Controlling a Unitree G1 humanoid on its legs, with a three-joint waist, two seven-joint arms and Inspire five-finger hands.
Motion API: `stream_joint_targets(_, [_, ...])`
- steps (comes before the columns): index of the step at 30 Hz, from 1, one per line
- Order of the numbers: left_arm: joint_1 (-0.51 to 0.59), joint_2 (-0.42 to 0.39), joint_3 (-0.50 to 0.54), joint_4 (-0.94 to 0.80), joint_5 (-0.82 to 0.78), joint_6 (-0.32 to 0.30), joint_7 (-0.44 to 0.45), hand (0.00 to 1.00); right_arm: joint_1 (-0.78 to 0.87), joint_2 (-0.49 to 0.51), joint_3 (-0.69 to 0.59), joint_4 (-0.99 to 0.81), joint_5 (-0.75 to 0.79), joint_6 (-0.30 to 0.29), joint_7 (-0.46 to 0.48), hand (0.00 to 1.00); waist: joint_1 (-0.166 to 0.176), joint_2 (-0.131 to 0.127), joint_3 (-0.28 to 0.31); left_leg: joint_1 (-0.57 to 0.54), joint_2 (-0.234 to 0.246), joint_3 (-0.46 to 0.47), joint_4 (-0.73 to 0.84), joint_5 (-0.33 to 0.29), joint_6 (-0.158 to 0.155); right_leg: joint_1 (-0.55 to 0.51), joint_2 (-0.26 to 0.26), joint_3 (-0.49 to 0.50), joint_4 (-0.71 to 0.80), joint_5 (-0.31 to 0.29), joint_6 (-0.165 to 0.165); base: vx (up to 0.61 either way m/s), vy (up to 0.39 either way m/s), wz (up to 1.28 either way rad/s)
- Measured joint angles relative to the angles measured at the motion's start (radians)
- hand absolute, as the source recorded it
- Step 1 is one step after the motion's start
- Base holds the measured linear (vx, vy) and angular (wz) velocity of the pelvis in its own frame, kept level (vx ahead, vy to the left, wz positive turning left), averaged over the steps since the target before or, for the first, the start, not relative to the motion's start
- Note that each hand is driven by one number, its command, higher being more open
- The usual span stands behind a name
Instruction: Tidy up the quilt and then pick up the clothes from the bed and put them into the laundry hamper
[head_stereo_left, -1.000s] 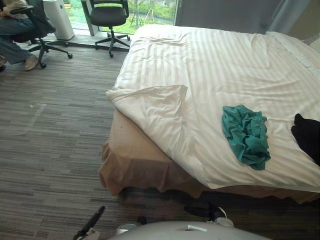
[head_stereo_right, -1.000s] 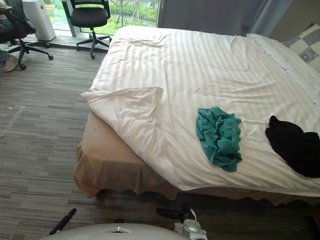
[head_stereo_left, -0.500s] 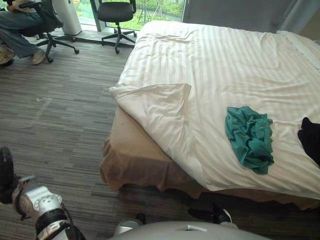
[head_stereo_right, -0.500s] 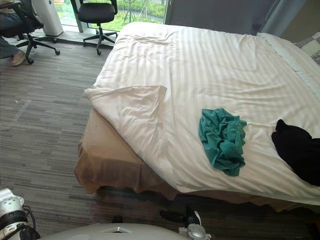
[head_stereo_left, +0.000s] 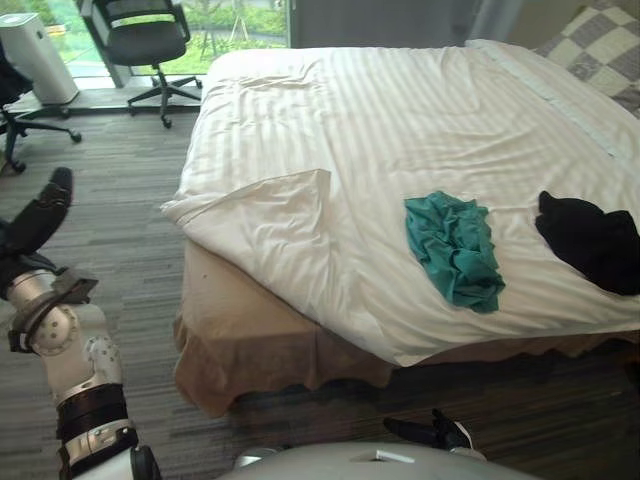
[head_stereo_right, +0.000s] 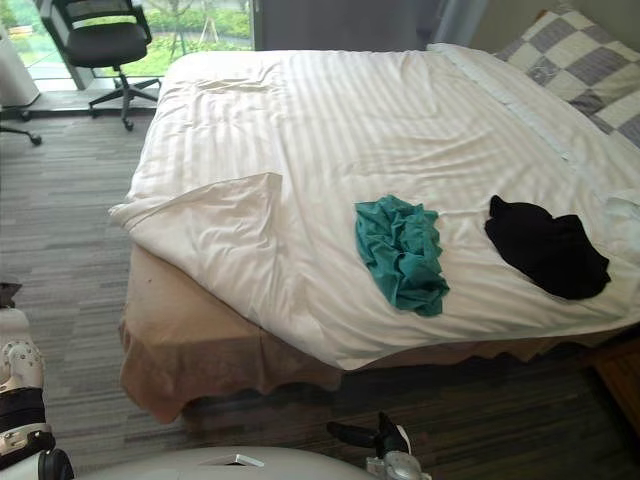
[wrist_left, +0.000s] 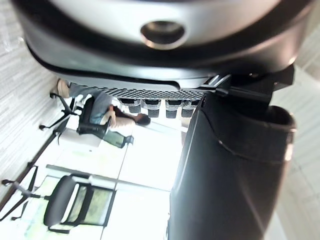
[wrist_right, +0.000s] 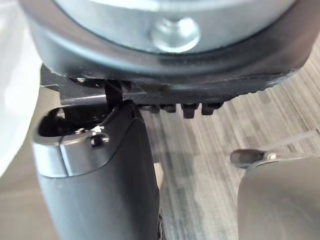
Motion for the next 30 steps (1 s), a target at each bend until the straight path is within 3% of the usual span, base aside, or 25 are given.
stream_joint_targets(9, [-0.003,0.003,-0.175,0.001,0.203,0.078,-0.049,1.0,0.045,-0.029,0.012,0.003,-0.002,0.004,0.011,0.0,-0.054,0.025,-0.016,-0.006,0.014,0.055,0.0,-0.004,-0.007,-0.035,0.018,0.048,0.0,0.003,0.004,-0.04,-0.049,-0.22])
stream_joint_targets(12, [-0.031,0.044,-0.264,0.045,0.262,0.098,-0.061,1.0,0.055,-0.032,0.011,0.002,0.0,-0.001,0.012,0.0,-0.074,0.042,-0.023,-0.017,0.017,0.062,0.0,-0.004,-0.011,-0.049,0.021,0.05,-0.001,0.004,0.004,-0.02,-0.052,-0.06])
stream_joint_targets(14, [-0.111,0.07,-0.342,0.136,0.318,0.129,-0.089,1.0,0.051,-0.036,0.013,0.003,0.0,-0.008,0.013,0.0,-0.081,0.05,-0.024,-0.022,0.018,0.061,0.0,-0.003,-0.012,-0.052,0.021,0.048,-0.002,0.006,0.004,-0.01,-0.047,0.02])
stream_joint_targets(21, [-0.289,0.073,-0.434,0.315,0.355,0.182,-0.108,1.0,0.031,-0.037,0.009,0.001,0.0,-0.011,0.009,0.0,-0.104,0.048,-0.009,-0.106,0.017,0.064,0.027,-0.001,-0.009,-0.125,0.018,0.047,-0.004,0.052,0.004,-0.02,-0.007,-0.01])
stream_joint_targets(30, [-0.494,0.1,-0.525,0.333,0.519,0.247,-0.096,1.0,0.004,-0.018,0.012,-0.083,0.005,-0.014,-0.031,0.0,-0.096,0.027,0.075,-0.282,0.024,0.081,0.075,0.017,-0.001,-0.284,0.016,0.076,-0.004,0.107,-0.001,-0.09,-0.008,-0.04])
